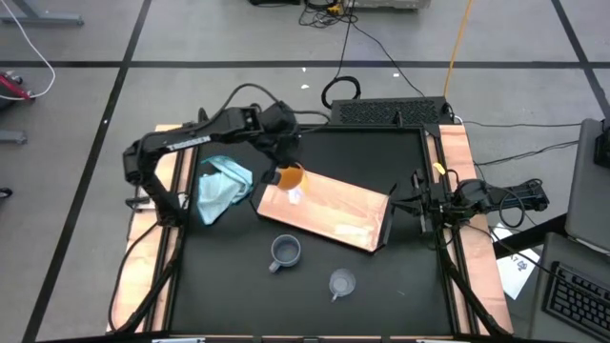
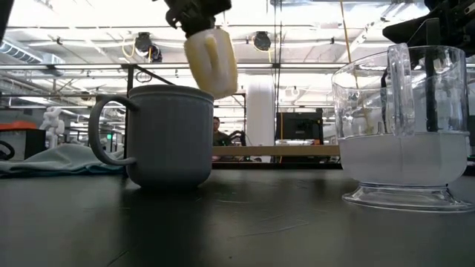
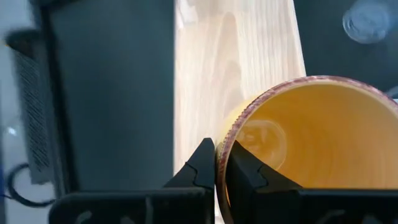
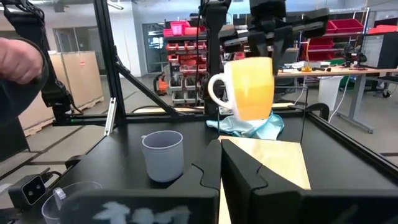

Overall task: Stack small to large cups/mugs on shelf
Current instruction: Put the yellow cup on the shelf

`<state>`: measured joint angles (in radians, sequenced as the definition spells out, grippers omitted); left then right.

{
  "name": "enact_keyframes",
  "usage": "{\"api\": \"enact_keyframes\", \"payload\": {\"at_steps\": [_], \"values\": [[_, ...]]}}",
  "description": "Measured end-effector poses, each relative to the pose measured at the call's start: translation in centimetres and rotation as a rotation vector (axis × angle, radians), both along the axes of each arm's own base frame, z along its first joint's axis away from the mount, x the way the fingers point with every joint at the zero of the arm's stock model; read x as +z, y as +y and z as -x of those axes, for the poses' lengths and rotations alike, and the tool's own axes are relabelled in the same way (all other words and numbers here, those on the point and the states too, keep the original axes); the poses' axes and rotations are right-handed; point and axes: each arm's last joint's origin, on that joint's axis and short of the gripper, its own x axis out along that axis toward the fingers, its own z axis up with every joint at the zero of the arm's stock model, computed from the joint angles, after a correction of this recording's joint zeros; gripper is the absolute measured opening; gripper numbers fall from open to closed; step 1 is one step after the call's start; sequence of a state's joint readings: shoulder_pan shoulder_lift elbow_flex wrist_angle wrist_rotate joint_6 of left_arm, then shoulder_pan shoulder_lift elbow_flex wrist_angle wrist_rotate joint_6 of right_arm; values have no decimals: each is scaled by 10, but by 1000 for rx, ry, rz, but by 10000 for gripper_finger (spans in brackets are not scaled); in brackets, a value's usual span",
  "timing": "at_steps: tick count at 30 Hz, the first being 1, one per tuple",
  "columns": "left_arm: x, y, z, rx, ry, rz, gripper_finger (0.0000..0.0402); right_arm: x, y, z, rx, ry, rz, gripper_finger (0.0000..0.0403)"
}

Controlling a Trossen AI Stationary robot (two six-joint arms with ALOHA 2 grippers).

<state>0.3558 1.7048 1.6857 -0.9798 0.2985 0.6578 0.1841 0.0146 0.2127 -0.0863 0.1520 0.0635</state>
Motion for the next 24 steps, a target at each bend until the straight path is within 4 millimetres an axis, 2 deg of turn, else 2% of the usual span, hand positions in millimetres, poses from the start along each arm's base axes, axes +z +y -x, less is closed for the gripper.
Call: {"api": "enact_keyframes", "payload": {"at_steps": [4,8,13,24], "values": [[-10,9,-9,-13,116,21,14,0,0,0,0,0,0,0],[-23,9,-14,-39,201,47,14,0,0,0,0,0,0,0],[-34,7,-17,-52,226,51,14,0,0,0,0,0,0,0],[-32,-9,-28,-106,166,17,14,0,0,0,0,0,0,0]]}}
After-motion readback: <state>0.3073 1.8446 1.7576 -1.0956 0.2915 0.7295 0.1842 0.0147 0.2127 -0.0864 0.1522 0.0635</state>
